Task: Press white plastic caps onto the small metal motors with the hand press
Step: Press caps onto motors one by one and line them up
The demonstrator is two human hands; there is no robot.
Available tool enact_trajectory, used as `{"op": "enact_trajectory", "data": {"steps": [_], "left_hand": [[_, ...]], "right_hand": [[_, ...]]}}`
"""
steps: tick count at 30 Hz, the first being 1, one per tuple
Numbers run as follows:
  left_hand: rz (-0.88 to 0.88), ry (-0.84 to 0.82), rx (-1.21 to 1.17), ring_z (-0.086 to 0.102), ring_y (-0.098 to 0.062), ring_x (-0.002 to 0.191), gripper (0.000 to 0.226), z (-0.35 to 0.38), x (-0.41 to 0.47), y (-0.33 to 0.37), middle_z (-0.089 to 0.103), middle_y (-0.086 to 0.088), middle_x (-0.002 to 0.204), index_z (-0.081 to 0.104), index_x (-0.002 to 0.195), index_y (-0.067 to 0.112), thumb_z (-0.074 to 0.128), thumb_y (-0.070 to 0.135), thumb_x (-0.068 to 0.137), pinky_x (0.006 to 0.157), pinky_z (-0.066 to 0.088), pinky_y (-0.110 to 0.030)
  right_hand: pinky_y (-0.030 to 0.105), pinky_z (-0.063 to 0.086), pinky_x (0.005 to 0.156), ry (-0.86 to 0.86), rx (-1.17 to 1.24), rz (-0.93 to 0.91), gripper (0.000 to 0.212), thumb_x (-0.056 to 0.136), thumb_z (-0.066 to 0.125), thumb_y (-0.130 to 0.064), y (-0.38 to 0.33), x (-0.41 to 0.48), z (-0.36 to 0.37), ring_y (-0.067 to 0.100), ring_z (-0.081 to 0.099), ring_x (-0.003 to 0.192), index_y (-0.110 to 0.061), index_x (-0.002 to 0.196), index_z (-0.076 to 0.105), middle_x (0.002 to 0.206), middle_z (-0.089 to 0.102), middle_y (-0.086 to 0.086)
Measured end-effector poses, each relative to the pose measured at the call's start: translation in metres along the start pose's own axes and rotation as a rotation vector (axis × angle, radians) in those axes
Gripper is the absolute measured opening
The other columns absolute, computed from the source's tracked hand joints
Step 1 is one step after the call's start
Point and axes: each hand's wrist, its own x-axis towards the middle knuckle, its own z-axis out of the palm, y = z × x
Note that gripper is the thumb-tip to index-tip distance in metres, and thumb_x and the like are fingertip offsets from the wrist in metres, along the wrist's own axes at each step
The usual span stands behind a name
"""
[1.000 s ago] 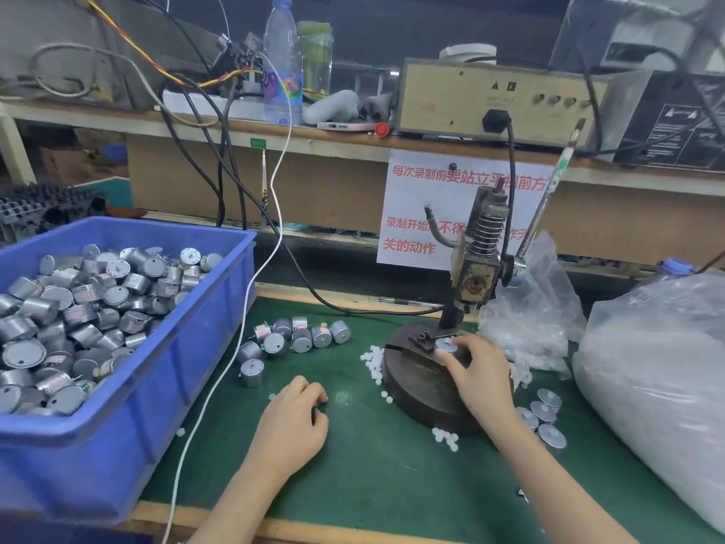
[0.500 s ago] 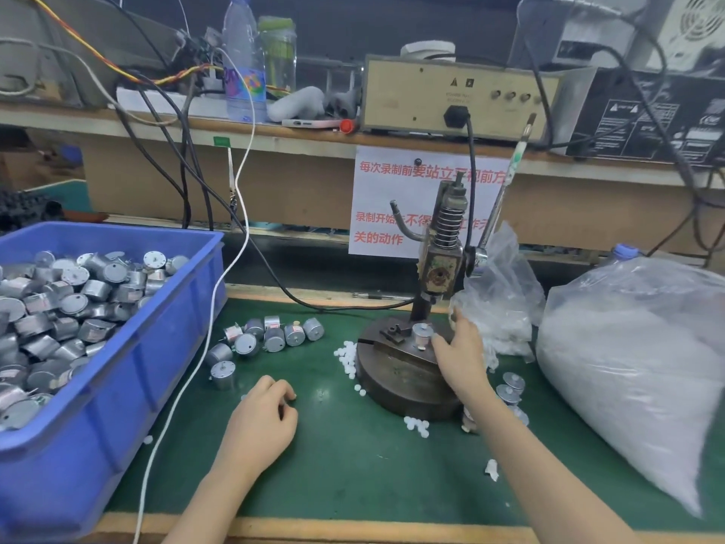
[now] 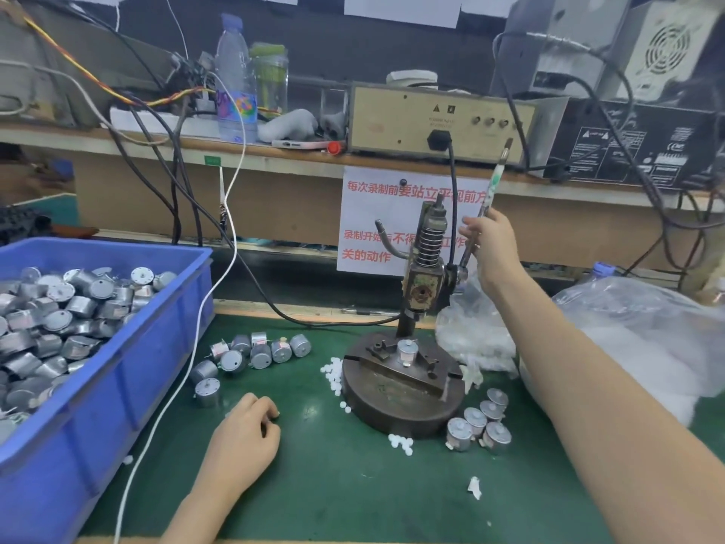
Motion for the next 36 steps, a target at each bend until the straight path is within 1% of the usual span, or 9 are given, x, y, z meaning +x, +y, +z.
{"op": "enact_trajectory", "data": {"steps": [4, 8, 11, 16, 20, 24, 27, 32, 36], "left_hand": [[-0.009, -0.010, 0.007, 0.050, -0.005, 0.071, 0.014, 0.000, 0.001, 0.000, 0.048, 0.008, 0.080, 0.053, 0.081, 0.026, 0.050, 0.012, 0.082, 0.059, 0.033, -0.018], [0.003, -0.009, 0.013, 0.050, -0.008, 0.073, 0.015, -0.001, 0.001, 0.001, 0.047, 0.009, 0.080, 0.051, 0.081, 0.027, 0.050, 0.011, 0.083, 0.062, 0.034, -0.021], [0.006, -0.001, 0.000, 0.049, -0.008, 0.072, 0.016, -0.001, -0.001, 0.001, 0.047, 0.011, 0.080, 0.051, 0.080, 0.026, 0.051, 0.011, 0.083, 0.063, 0.033, -0.021], [0.004, 0.006, -0.006, 0.049, -0.007, 0.071, 0.015, 0.000, 0.001, -0.001, 0.046, 0.012, 0.080, 0.051, 0.080, 0.026, 0.050, 0.012, 0.083, 0.062, 0.033, -0.020], [0.017, -0.001, 0.011, 0.049, -0.009, 0.073, 0.014, -0.001, 0.002, -0.001, 0.046, 0.011, 0.080, 0.050, 0.081, 0.025, 0.050, 0.011, 0.083, 0.063, 0.033, -0.022], [0.018, 0.009, 0.023, 0.049, -0.009, 0.073, 0.012, -0.001, 0.001, 0.000, 0.046, 0.011, 0.081, 0.052, 0.083, 0.024, 0.050, 0.013, 0.083, 0.062, 0.032, -0.020], [0.031, 0.011, 0.055, 0.050, -0.012, 0.078, 0.013, -0.002, -0.001, 0.002, 0.046, 0.010, 0.086, 0.058, 0.091, 0.019, 0.049, 0.013, 0.084, 0.063, 0.032, -0.021], [0.100, 0.025, 0.104, 0.051, -0.013, 0.085, 0.014, -0.003, -0.004, 0.004, 0.046, 0.010, 0.087, 0.059, 0.092, 0.016, 0.047, 0.014, 0.085, 0.067, 0.033, -0.021], [0.129, 0.037, 0.116, 0.050, -0.013, 0.087, 0.013, -0.004, -0.004, 0.005, 0.047, 0.009, 0.086, 0.060, 0.089, 0.014, 0.048, 0.014, 0.085, 0.067, 0.030, -0.021]], "right_hand": [[0.026, 0.043, 0.076, 0.067, 0.071, -0.121, 0.009, 0.089, 0.046, -0.009, 0.006, -0.027, -0.002, 0.011, 0.052, 0.076, -0.016, 0.091, 0.049, 0.078, 0.052, -0.004], [0.007, 0.044, 0.058, 0.106, 0.126, -0.235, 0.030, 0.091, 0.045, -0.006, 0.028, -0.062, -0.005, -0.003, 0.050, 0.057, -0.018, 0.063, 0.042, 0.059, 0.047, -0.011], [0.007, 0.041, 0.051, 0.187, 0.223, -0.258, 0.030, 0.093, 0.043, -0.006, 0.026, -0.066, 0.003, -0.004, 0.045, 0.048, -0.017, 0.065, 0.043, 0.057, 0.046, -0.009], [0.017, 0.045, 0.094, 0.270, 0.104, -0.364, 0.021, 0.092, 0.044, 0.000, 0.044, -0.080, 0.005, 0.003, 0.058, 0.094, -0.019, 0.096, 0.052, 0.094, 0.060, -0.009], [0.024, 0.046, 0.089, 0.450, -0.043, -0.229, 0.028, 0.089, 0.040, 0.000, 0.084, -0.093, -0.011, 0.011, 0.058, 0.096, -0.021, 0.093, 0.058, 0.094, 0.061, -0.008], [0.026, 0.039, 0.071, 0.083, -0.511, -0.029, 0.025, 0.091, 0.043, -0.013, 0.124, -0.097, -0.005, 0.014, 0.057, 0.085, -0.012, 0.102, 0.065, 0.098, 0.065, 0.003], [0.024, 0.036, 0.078, -0.101, -0.712, -0.074, 0.027, 0.092, 0.048, -0.017, 0.136, -0.095, 0.005, 0.019, 0.055, 0.102, -0.012, 0.113, 0.063, 0.114, 0.062, 0.005], [0.028, 0.039, 0.095, -0.251, -0.916, -0.187, 0.034, 0.094, 0.053, -0.022, 0.143, -0.092, 0.011, 0.020, 0.052, 0.117, -0.012, 0.126, 0.056, 0.128, 0.057, 0.005], [0.030, 0.037, 0.095, -0.236, -0.977, -0.248, 0.033, 0.090, 0.059, -0.025, 0.142, -0.097, 0.002, 0.021, 0.051, 0.114, -0.012, 0.121, 0.060, 0.121, 0.061, 0.004]]}}
